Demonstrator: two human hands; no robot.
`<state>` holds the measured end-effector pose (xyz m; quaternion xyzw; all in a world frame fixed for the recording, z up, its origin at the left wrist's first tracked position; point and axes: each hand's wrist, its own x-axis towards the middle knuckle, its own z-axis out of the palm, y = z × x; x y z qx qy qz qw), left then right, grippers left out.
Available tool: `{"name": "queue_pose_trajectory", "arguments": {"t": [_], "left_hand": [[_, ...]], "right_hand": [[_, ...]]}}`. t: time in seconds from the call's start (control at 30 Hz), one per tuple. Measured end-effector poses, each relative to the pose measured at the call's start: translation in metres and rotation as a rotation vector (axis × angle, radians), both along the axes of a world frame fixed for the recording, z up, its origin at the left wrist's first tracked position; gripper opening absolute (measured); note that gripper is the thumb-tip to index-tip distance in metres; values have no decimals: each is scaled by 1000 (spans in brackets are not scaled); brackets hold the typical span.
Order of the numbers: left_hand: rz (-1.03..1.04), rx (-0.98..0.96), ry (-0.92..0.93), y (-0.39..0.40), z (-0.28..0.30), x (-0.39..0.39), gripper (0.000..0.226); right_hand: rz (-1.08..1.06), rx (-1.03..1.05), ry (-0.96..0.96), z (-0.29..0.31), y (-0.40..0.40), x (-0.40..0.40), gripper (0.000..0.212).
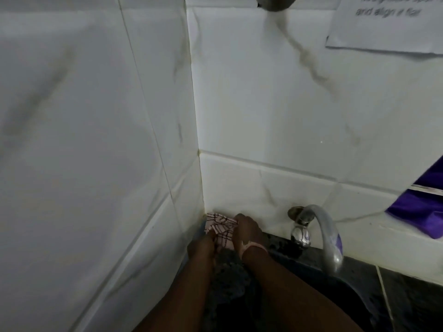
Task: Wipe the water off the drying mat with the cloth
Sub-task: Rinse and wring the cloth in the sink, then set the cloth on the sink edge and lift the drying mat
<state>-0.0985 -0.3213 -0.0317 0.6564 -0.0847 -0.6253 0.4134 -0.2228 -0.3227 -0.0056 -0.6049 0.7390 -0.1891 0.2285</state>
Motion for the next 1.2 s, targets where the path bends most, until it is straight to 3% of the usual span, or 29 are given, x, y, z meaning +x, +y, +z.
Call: {"name": "queue_pose_trajectory", "arguments": {"t": [0.1, 0.27, 0.33, 0.4, 0.47, 0.57, 0.63, 0.7, 0.8, 0.9, 1.0, 1.2], "left_hand": [[-40, 49, -233, -21, 2, -1, 46], [-81, 179, -536, -38, -23, -4, 54], [-3, 59, -700, -23, -24, -17, 38], [-3, -163, -813, -5, -22, -24, 27], [-284, -300, -865, -9, -31, -24, 36], [-807, -212, -1001, -34, -36, -12, 40], [-991, -174, -1043, -40, -26, -5, 41], [-1084, -196, -984, -39, -10, -5, 44], [-970, -253, -837, -25, 1, -9, 41], [-869, -339, -805, 9, 22, -16, 36], [-903, -466, -857, 54, 46, -24, 31], [-1028, -621, -1006, 146, 84, -64, 30]], "right_hand": [[-33, -60, 6, -24, -20, 8, 22], [87, -254, 197, -68, -19, 1, 37], [166, -293, 269, -86, -5, 2, 43], [265, -243, 218, -97, 7, 8, 52], [314, -103, 136, -97, 10, 11, 60], [420, 142, 200, -104, -7, 11, 80], [482, 206, 247, -99, -14, 12, 92], [469, 253, 208, -77, -16, 13, 91], [382, 224, 178, -52, -9, 13, 76], [277, 165, 136, -33, 17, 7, 57], [214, 68, 140, -5, 58, -9, 41], [146, -77, 179, 31, 149, -60, 39]]}}
